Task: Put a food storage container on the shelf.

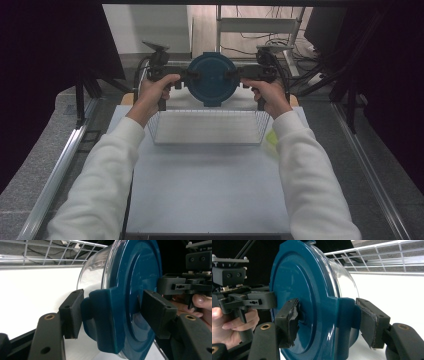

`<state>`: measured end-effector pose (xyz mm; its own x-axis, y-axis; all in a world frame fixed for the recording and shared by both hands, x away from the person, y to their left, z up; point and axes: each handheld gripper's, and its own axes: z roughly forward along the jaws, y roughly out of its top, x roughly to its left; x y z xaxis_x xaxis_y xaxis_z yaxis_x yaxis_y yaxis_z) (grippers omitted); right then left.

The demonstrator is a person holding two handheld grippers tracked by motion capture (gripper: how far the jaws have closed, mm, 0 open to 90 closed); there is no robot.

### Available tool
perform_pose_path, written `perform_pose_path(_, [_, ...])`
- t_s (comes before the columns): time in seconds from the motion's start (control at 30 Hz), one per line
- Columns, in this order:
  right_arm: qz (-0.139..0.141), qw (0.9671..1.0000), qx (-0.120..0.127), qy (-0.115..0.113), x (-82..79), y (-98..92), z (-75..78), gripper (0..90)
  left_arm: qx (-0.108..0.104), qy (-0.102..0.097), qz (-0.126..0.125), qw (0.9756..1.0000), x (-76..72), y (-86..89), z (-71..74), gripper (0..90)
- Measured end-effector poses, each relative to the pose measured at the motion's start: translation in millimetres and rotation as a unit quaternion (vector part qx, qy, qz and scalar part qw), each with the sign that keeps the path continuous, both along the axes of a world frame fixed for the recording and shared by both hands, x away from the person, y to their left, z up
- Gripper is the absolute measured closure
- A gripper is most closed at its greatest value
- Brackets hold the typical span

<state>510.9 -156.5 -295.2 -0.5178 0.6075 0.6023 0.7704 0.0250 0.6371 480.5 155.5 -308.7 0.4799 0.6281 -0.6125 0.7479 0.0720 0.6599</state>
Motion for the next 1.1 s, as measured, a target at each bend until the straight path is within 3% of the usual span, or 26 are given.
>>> perform_pose_path(0.23, [-0.018,0.9992,0.007,0.035,9.6,0.9,-3.5,36.9,-0.023,0.024,0.004,0.9994,11.2,1.7,-6.9,36.4])
perform_pose_path(0.4, [-0.038,0.9967,0.018,0.069,16.1,0.9,-8.6,36.4,-0.040,0.046,0.005,0.9981,19.4,3.5,-13.5,35.9])
perform_pose_path(0.73, [-0.066,0.9929,0.031,0.094,24.2,1.8,-17.2,36.0,-0.062,0.074,0.014,0.9952,29.2,5.5,-22.9,35.3])
perform_pose_path(1.0, [-0.075,0.9923,0.034,0.092,24.0,2.1,-19.0,34.9,-0.062,0.066,0.020,0.9957,29.7,3.8,-24.0,34.5])
perform_pose_path(1.1, [-0.082,0.9943,0.026,0.064,22.0,5.0,-17.4,24.8,-0.042,0.039,0.036,0.9977,26.4,0.3,-21.0,32.1])
